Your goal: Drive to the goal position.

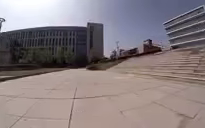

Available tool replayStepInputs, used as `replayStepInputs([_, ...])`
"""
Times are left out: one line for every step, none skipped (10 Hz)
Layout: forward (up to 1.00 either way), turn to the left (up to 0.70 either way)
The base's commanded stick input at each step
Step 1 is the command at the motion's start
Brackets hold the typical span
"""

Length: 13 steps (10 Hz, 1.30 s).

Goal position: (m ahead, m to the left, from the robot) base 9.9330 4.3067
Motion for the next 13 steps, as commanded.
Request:
replayStepInputs([0.70,0.00])
replayStepInputs([0.70,0.00])
replayStepInputs([0.70,0.00])
replayStepInputs([0.70,0.00])
replayStepInputs([0.70,0.00])
replayStepInputs([0.70,0.00])
replayStepInputs([0.70,0.00])
replayStepInputs([0.70,0.00])
replayStepInputs([0.70,0.00])
replayStepInputs([0.70,0.00])
replayStepInputs([0.70,0.00])
replayStepInputs([0.70,0.00])
replayStepInputs([0.70,0.00])
